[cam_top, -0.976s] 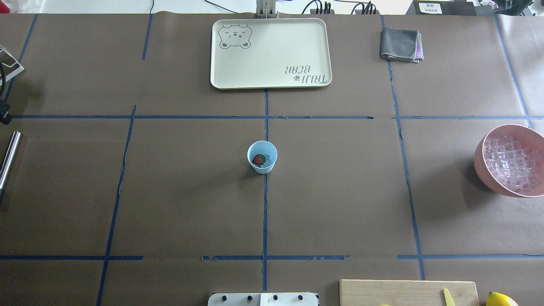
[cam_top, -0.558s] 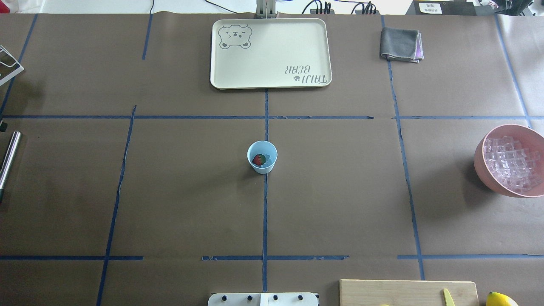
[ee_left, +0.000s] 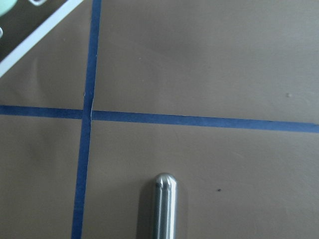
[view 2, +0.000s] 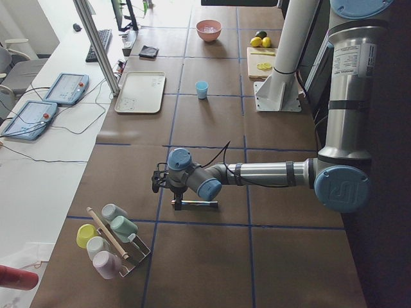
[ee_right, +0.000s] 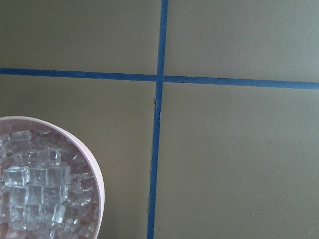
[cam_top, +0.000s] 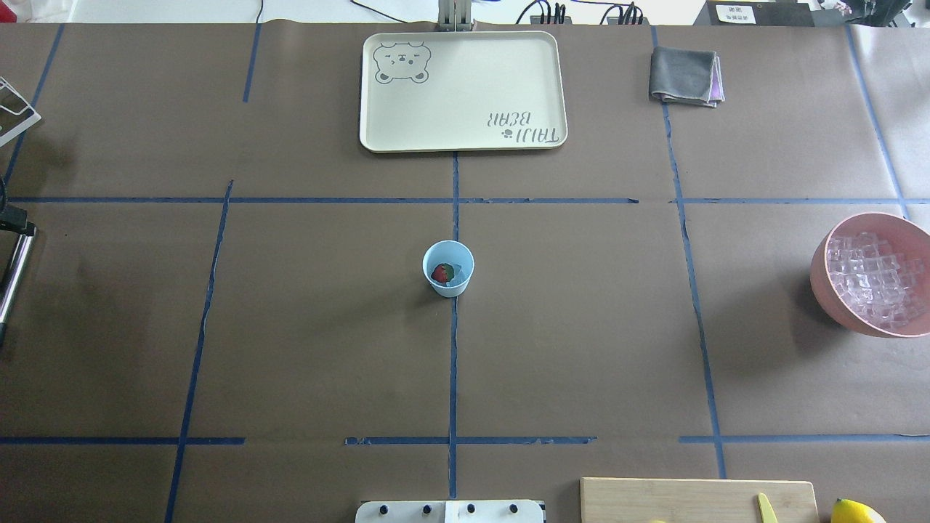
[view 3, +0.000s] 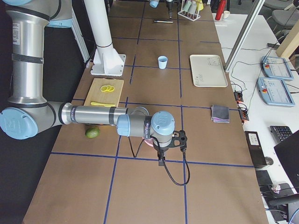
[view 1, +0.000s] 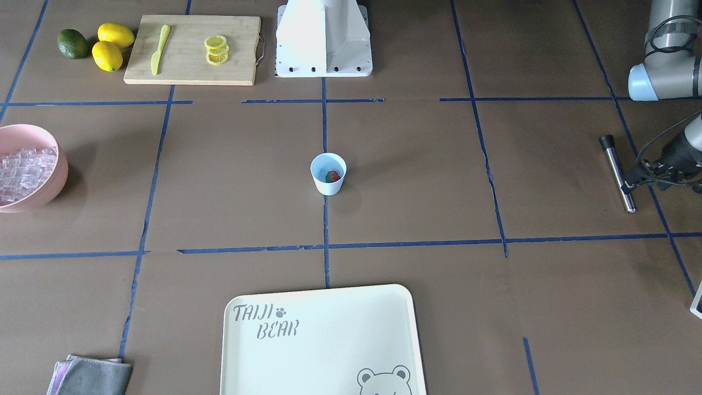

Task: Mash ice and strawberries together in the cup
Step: 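Lower the left gripper onto the metal muddler and grasp it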

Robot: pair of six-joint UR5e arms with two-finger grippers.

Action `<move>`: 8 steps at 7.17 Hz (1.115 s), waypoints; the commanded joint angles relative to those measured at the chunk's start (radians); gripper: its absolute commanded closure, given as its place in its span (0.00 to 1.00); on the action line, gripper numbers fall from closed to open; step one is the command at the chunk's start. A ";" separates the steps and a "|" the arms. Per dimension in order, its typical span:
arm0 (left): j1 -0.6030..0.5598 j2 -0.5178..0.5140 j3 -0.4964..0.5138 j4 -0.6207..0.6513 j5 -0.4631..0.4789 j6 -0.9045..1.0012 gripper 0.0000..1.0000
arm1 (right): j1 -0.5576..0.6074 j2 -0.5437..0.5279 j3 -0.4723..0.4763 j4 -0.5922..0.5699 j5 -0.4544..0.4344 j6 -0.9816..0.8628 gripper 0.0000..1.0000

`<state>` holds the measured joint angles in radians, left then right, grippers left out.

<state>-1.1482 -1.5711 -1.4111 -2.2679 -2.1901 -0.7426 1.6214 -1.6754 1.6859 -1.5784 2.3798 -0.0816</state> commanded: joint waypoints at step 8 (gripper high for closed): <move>0.058 -0.010 0.106 -0.127 0.035 -0.044 0.00 | 0.000 0.002 -0.002 0.000 -0.001 -0.001 0.01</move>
<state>-1.0914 -1.5805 -1.3040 -2.3896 -2.1534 -0.7857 1.6214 -1.6742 1.6846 -1.5785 2.3792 -0.0828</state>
